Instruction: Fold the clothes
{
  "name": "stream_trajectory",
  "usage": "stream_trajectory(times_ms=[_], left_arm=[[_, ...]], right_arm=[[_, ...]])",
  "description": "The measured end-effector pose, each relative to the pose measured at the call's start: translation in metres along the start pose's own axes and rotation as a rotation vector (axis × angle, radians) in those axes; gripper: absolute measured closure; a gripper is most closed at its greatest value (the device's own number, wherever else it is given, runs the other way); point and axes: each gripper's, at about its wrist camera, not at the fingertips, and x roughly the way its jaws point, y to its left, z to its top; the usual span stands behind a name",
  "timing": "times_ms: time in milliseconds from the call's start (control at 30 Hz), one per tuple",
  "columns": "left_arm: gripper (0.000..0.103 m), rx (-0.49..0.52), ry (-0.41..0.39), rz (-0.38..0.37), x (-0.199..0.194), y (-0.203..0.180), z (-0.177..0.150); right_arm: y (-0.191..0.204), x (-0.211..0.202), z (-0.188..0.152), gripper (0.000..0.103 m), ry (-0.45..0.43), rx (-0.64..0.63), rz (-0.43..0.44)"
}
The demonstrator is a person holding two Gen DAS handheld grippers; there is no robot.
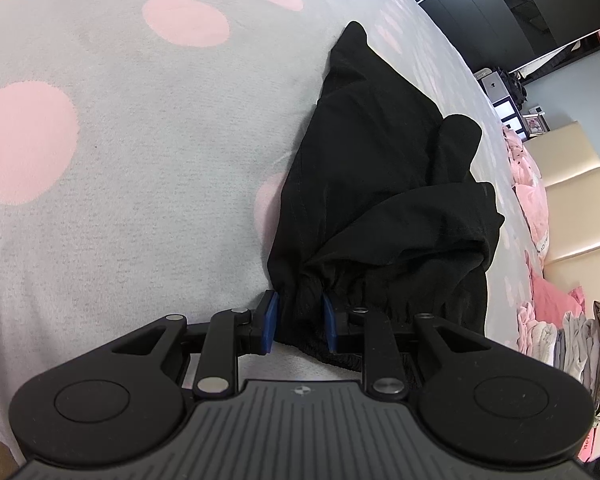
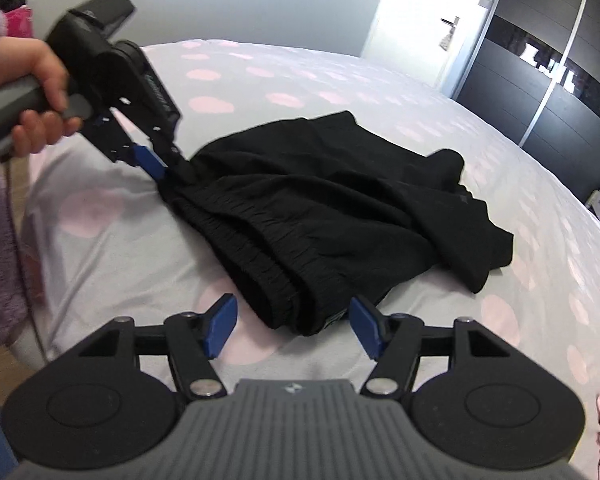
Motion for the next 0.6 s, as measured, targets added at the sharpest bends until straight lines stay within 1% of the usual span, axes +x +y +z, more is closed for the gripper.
stream_trajectory(times_ms=[100, 200, 233, 267, 300, 333, 400, 433, 500, 600], left_arm=[[0.081, -0.001, -0.001, -0.002, -0.001, 0.0, 0.0], [0.081, -0.004, 0.001, -0.004, 0.0, 0.001, 0.0], [0.081, -0.007, 0.002, -0.004, 0.0, 0.002, 0.001], [0.081, -0.009, 0.003, -0.004, -0.001, 0.002, 0.001], [0.081, -0.009, 0.004, -0.001, 0.0, 0.0, 0.002], [0.081, -0.006, 0.004, 0.002, 0.0, -0.001, 0.002], [0.081, 0.0, 0.002, 0.008, 0.0, -0.004, 0.002], [0.081, 0.001, 0.001, 0.009, 0.0, -0.005, 0.002], [0.081, -0.009, 0.001, -0.006, -0.001, -0.006, 0.003], [0.083, -0.026, -0.001, -0.051, -0.005, -0.011, 0.001]], right_arm=[[-0.011, 0.013, -0.001, 0.042, 0.001, 0.034, -0.011], [-0.024, 0.02, -0.002, 0.044, -0.019, 0.08, 0.02], [-0.027, 0.022, -0.002, 0.047, -0.025, 0.089, 0.031], [-0.029, 0.024, -0.002, 0.057, -0.026, 0.1, 0.04], [-0.031, 0.026, -0.002, 0.062, -0.024, 0.114, 0.05], [-0.033, 0.028, -0.002, 0.064, -0.022, 0.129, 0.059], [-0.034, 0.029, -0.001, 0.071, -0.014, 0.148, 0.065], [-0.035, 0.029, -0.001, 0.071, -0.013, 0.153, 0.063], [-0.032, 0.027, -0.001, 0.073, -0.012, 0.141, 0.037], [-0.024, 0.024, 0.002, 0.076, -0.02, 0.101, -0.06]])
